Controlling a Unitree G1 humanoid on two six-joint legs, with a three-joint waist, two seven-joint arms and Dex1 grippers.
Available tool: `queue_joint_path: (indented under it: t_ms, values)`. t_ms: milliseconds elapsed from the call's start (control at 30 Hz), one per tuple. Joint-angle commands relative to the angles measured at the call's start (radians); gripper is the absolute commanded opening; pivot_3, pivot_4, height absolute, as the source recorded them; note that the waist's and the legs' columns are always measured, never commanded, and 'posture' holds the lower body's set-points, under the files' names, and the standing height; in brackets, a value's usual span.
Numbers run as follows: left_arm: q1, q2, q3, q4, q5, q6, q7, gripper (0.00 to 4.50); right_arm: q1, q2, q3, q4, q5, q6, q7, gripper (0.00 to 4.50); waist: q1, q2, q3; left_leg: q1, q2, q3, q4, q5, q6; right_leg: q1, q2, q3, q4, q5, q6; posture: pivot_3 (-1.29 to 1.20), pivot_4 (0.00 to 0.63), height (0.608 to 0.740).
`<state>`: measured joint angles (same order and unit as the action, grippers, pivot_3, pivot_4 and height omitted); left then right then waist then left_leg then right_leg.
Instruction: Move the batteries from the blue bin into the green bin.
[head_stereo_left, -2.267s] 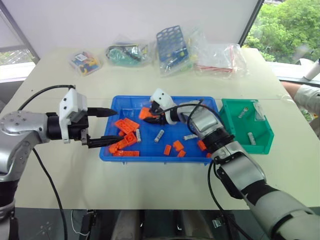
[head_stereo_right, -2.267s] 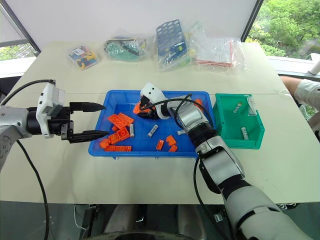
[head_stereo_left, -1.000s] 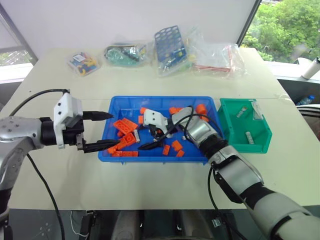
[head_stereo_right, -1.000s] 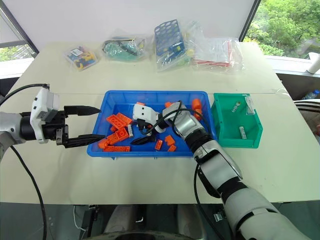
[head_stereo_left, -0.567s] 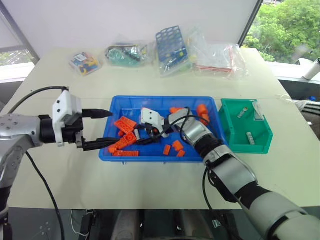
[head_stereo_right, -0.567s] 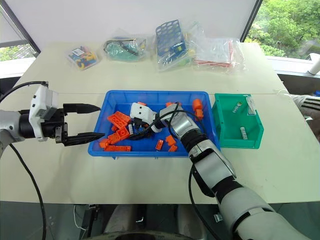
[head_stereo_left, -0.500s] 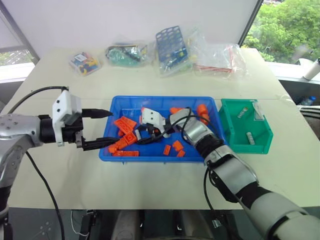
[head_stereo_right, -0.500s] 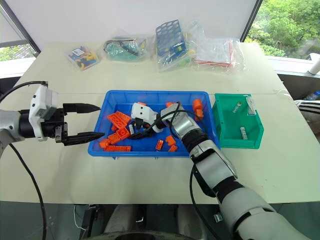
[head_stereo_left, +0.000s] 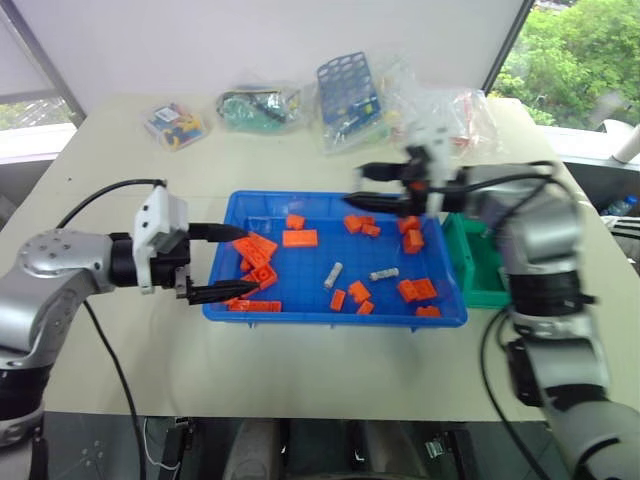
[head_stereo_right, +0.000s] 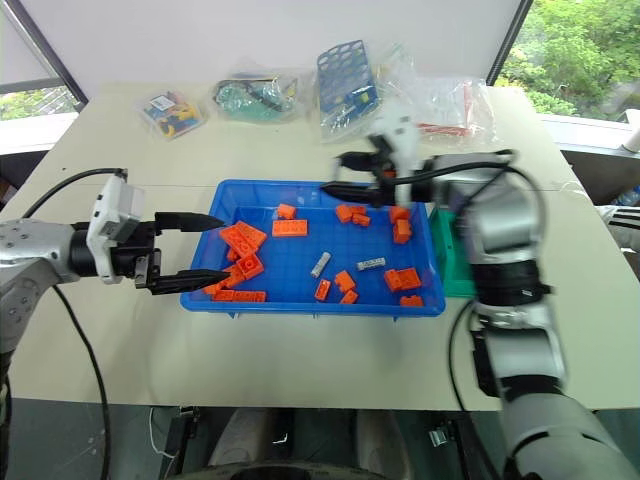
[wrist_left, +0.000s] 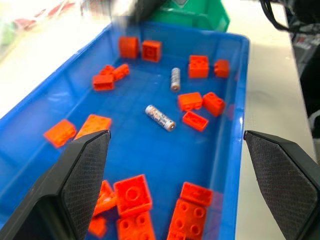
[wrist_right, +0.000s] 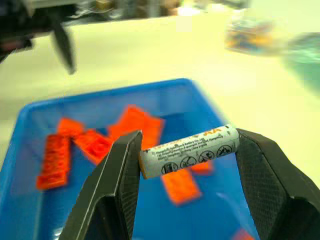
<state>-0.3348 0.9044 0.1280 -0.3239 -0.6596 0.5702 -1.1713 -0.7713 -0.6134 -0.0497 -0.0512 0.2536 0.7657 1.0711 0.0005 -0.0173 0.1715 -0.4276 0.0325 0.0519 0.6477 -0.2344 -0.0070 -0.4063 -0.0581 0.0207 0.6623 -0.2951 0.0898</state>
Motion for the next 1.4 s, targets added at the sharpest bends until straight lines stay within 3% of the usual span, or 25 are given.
queue_joint_path:
  t_ms: [33, 167, 333, 433, 500, 667, 867, 1133, 1400]
  values:
    - [-0.037, -0.01, -0.021, 0.02, 0.016, -0.03, -0.014, 4.5, 0.105, -0.139, -0.151, -0.044, 0.031, 0.096, -0.044, 2.22, 0.004, 0.0, 0.0, 0.0, 0.0, 0.001, 0.0, 0.0, 0.001, 0.0, -0.001, 0.0, -0.001, -0.001, -0.002, 0.0, 0.15, 0.739]
    - [-0.07, -0.029, -0.055, 0.061, 0.045, -0.057, -0.032, 4.5, 0.275, -0.248, -0.229, -0.08, 0.042, 0.077, -0.056, 2.22, -0.014, 0.0, 0.0, 0.0, 0.0, 0.003, 0.0, 0.0, 0.001, 0.0, 0.001, 0.003, -0.001, 0.0, 0.0, 0.0, 0.15, 0.739]
    - [-0.096, -0.046, -0.075, 0.084, 0.054, -0.071, -0.048, 4.5, 0.362, -0.286, -0.271, -0.076, 0.065, 0.082, -0.094, 2.22, -0.022, 0.001, 0.0, 0.001, 0.001, 0.003, 0.0, 0.0, 0.001, -0.001, 0.005, 0.004, 0.0, 0.0, 0.001, 0.0, 0.15, 0.739]
    - [-0.109, -0.052, -0.082, 0.095, 0.062, -0.076, -0.054, 4.5, 0.38, -0.302, -0.243, -0.064, 0.041, 0.042, -0.121, 3.71, -0.017, 0.001, 0.0, 0.001, 0.001, 0.002, 0.0, 0.0, 0.001, -0.001, 0.007, 0.005, 0.0, 0.0, 0.001, 0.0, 0.15, 0.739]
    - [-0.115, -0.055, -0.082, 0.097, 0.063, -0.074, -0.057, 4.5, 0.372, -0.309, -0.226, -0.054, 0.033, 0.016, -0.132, 4.41, -0.016, 0.001, 0.0, 0.001, 0.001, 0.002, 0.001, 0.0, 0.001, -0.001, 0.007, 0.005, 0.0, 0.0, 0.001, 0.0, 0.15, 0.739]
    - [-0.111, -0.054, -0.077, 0.09, 0.063, -0.073, -0.058, 4.5, 0.258, -0.294, -0.184, -0.065, 0.082, 0.023, -0.138, 4.41, -0.018, 0.001, 0.001, 0.001, 0.001, 0.002, 0.0, 0.0, 0.001, -0.001, 0.007, 0.005, 0.0, 0.0, 0.001, 0.0, 0.15, 0.739]
    - [-0.11, -0.049, -0.07, 0.083, 0.061, -0.066, -0.054, 4.5, 0.114, -0.16, 0.041, -0.194, 0.167, 0.098, -0.097, 4.41, -0.019, 0.001, 0.001, 0.001, 0.004, 0.0, 0.0, 0.0, 0.001, -0.001, 0.011, 0.005, 0.001, 0.0, 0.001, 0.0, 0.15, 0.739]
    - [-0.104, -0.036, -0.054, 0.066, 0.056, -0.057, -0.042, 4.5, 0.095, 0.034, 0.345, -0.058, 0.02, 0.068, -0.195, 4.41, -0.011, 0.0, 0.0, -0.001, 0.003, 0.001, 0.002, 0.0, 0.001, -0.001, 0.008, 0.005, 0.001, 0.0, 0.001, 0.0, 0.15, 0.739]
    - [-0.075, -0.015, -0.024, 0.055, 0.052, -0.053, -0.032, 4.5, 0.09, 0.1, 0.404, 0.003, -0.005, 0.108, -0.228, 4.41, -0.017, 0.0, 0.0, 0.0, 0.003, 0.001, 0.002, 0.0, 0.001, -0.002, 0.009, 0.004, 0.001, 0.0, 0.001, 0.0, 0.15, 0.739]
